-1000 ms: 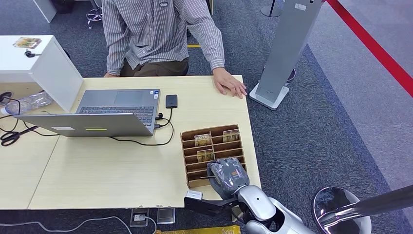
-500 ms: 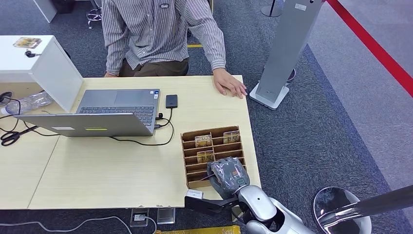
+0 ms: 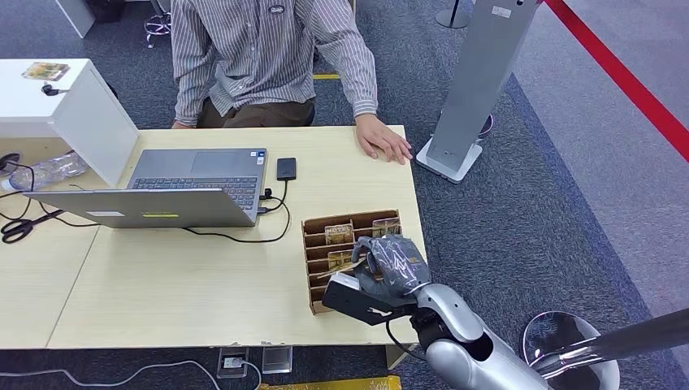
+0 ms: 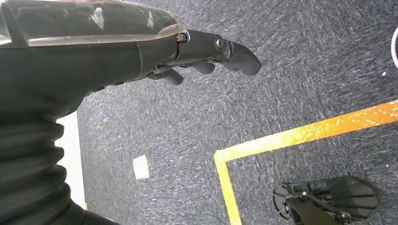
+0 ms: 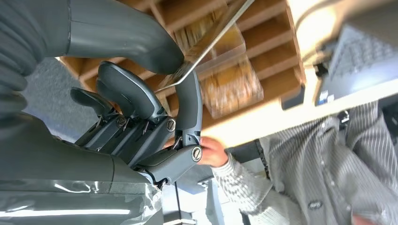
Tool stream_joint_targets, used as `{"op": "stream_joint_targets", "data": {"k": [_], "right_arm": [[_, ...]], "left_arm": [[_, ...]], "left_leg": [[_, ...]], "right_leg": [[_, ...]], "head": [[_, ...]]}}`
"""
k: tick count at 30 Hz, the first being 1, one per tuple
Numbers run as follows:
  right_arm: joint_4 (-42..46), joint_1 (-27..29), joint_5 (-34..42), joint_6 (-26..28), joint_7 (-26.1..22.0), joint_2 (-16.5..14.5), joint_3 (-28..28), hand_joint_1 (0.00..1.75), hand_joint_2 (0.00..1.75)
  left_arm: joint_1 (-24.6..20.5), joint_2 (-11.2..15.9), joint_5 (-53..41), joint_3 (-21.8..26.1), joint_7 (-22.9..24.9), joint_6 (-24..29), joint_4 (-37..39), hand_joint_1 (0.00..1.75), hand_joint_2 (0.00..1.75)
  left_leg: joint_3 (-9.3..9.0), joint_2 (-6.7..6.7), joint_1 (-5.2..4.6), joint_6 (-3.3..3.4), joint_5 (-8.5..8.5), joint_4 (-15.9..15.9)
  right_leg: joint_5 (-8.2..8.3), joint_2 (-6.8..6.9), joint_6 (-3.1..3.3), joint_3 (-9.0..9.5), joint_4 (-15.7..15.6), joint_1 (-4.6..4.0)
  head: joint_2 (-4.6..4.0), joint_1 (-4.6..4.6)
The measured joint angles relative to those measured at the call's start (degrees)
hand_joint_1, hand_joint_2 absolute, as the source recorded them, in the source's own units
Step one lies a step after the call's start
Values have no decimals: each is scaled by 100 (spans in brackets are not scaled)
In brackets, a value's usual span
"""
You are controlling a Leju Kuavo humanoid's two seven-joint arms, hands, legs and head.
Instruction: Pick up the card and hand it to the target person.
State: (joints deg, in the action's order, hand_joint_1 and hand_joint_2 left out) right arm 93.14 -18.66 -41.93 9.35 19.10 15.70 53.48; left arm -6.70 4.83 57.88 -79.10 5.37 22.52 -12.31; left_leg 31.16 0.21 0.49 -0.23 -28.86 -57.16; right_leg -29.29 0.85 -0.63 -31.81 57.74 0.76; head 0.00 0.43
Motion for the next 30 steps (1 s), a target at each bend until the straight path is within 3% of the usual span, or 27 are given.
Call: {"op": "stream_joint_targets", "data": {"k": [7,11,15,22,30], "right_arm": [[988,-448,602,-661,675,444,-368,175,175],[1556,-712,812,-737,660,613,-578,175,175],[1600,-831,539,-103,179,552,-642,175,175],[859,-1093,81,1183,-618,134,-637,175,175],[-550,-1456,-9,2074,-941,-360,-563,175,175]], "left_arm": [[9,11,72,0,9,34,1,0,175],[7,13,84,0,6,38,0,0,175],[4,5,72,0,-5,44,0,0,175],[-23,-26,15,0,-50,47,0,0,175],[-45,-62,-45,-20,-95,74,0,0,175]], "left_leg": [[0,0,0,0,0,-1],[0,0,0,0,0,-1],[2,-1,1,0,0,0],[2,-2,1,2,2,0],[3,-3,1,2,3,0]], "right_leg": [[1,0,0,-1,0,0],[1,-1,0,-1,0,0],[1,1,0,2,1,-1],[1,3,0,6,2,-1],[1,5,0,4,3,-1]], "head": [[0,2],[0,-4],[0,-7],[0,5],[0,0]]}}
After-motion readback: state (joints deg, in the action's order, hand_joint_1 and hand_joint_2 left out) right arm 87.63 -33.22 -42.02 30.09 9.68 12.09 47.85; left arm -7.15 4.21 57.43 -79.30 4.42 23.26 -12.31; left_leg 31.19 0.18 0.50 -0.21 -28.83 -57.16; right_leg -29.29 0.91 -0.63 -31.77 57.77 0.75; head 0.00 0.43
